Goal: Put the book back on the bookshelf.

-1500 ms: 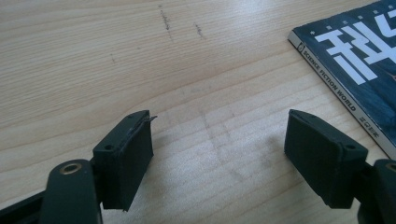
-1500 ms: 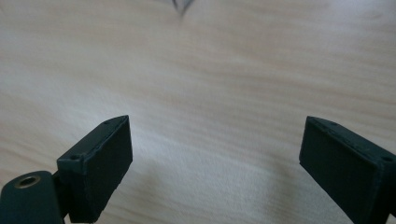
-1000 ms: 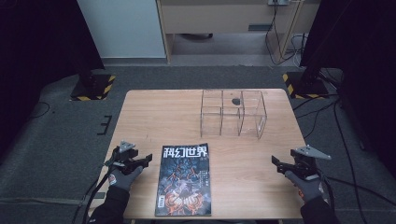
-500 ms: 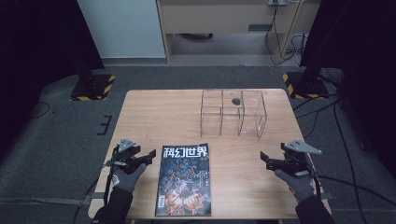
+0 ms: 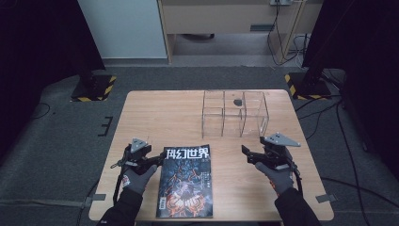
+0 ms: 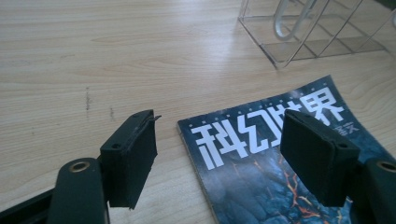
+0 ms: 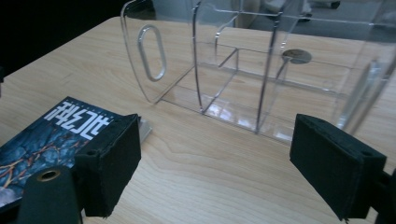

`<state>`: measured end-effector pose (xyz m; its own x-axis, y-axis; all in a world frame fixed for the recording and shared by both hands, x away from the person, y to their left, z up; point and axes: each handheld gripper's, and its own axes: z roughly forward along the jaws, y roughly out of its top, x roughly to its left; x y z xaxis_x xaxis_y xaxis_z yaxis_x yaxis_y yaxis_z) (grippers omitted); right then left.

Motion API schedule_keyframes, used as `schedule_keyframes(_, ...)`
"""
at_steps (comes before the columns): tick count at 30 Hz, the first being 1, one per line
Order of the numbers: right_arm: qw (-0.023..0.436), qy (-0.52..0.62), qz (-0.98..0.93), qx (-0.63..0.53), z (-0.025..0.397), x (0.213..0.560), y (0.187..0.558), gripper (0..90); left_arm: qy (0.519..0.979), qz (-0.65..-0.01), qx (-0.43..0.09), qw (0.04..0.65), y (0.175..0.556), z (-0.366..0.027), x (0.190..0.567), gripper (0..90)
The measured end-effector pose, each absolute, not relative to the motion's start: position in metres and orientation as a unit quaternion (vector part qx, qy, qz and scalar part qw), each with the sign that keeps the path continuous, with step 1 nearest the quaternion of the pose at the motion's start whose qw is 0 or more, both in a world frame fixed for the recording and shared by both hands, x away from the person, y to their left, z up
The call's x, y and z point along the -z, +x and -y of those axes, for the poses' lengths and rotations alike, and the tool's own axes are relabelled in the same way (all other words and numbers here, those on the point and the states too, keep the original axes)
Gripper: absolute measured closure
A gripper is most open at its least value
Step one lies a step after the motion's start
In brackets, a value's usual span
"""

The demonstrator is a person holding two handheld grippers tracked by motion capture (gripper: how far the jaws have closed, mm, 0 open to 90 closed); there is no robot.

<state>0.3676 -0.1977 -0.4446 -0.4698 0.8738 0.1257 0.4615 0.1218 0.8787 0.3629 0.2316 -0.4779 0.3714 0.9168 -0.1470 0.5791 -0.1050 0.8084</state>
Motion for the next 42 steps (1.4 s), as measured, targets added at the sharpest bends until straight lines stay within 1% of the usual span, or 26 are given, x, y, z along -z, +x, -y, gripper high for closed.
schedule_keyframes(12,0.195,0.456,-0.729,-0.471,0.163,0.451,0.372,18.5,0.714,-0.530,-0.182,0.419,0.364,-0.232,0.490,29.5)
schedule_keyframes(19,0.185,0.448,-0.736,-0.472,0.150,0.457,0.370,19.8,0.731,-0.522,-0.183,0.400,0.365,-0.226,0.496,30.7)
schedule_keyframes(23,0.176,0.447,-0.740,-0.471,0.140,0.464,0.369,21.1,0.742,-0.516,-0.186,0.386,0.364,-0.223,0.498,31.1)
schedule_keyframes(29,0.160,0.443,-0.750,-0.465,0.122,0.476,0.368,23.5,0.748,-0.518,-0.176,0.376,0.364,-0.223,0.506,32.9)
schedule_keyframes(34,0.146,0.436,-0.760,-0.459,0.105,0.486,0.364,26.0,0.747,-0.523,-0.168,0.375,0.365,-0.225,0.509,34.2)
schedule_keyframes(42,0.120,0.440,-0.770,-0.446,0.086,0.505,0.360,29.3,0.759,-0.513,-0.158,0.367,0.364,-0.221,0.512,36.4)
